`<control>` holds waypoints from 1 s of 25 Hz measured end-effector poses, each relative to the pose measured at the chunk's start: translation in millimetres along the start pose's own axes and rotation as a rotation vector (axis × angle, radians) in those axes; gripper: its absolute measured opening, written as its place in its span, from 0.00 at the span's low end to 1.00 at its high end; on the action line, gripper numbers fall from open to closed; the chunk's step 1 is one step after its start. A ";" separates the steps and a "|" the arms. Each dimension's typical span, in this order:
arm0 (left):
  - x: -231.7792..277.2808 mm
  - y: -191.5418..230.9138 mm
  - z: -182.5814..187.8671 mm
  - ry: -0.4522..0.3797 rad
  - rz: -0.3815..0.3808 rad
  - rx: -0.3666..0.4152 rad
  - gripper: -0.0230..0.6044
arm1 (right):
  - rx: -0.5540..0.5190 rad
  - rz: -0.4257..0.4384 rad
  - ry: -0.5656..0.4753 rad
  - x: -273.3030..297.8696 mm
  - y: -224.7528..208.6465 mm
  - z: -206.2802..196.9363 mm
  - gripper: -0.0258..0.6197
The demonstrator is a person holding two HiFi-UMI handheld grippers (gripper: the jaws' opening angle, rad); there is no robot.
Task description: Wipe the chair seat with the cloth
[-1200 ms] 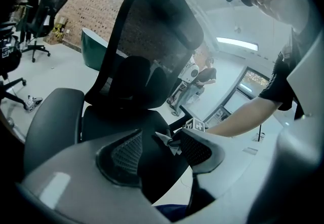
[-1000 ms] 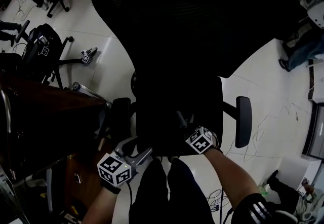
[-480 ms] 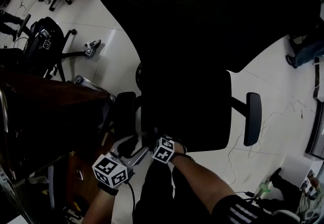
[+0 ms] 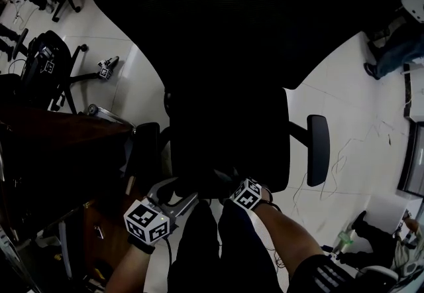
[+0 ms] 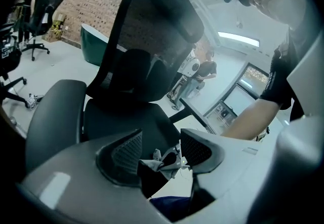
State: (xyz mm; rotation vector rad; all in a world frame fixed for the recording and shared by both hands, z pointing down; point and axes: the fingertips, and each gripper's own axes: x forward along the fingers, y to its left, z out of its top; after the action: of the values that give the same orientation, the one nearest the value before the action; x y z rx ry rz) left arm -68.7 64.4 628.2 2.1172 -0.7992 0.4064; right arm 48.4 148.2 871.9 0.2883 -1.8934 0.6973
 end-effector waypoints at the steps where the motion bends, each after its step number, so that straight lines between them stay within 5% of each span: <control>1: 5.3 -3.8 -0.5 0.007 -0.009 0.004 0.45 | 0.009 -0.020 0.007 -7.7 -11.1 -13.6 0.09; 8: 41.6 -25.7 -2.4 0.052 -0.053 0.017 0.45 | 0.146 -0.169 0.033 -68.3 -81.0 -92.3 0.09; 12: 53.5 -37.8 4.0 0.055 -0.078 0.031 0.45 | 0.174 -0.198 0.031 -80.7 -89.5 -102.4 0.09; 19: 42.5 -48.8 28.6 0.028 -0.085 0.063 0.45 | 0.348 -0.189 -0.238 -123.9 -79.3 -36.1 0.09; 25: -10.2 -79.8 86.3 -0.045 -0.115 0.135 0.45 | 0.394 -0.206 -0.559 -243.2 -39.7 57.0 0.09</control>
State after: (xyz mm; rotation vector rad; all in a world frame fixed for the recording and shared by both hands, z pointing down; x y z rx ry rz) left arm -22.2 37.4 523.1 2.2930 -0.6875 0.3617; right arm 127.4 55.0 650.4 1.0010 -2.1876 0.9101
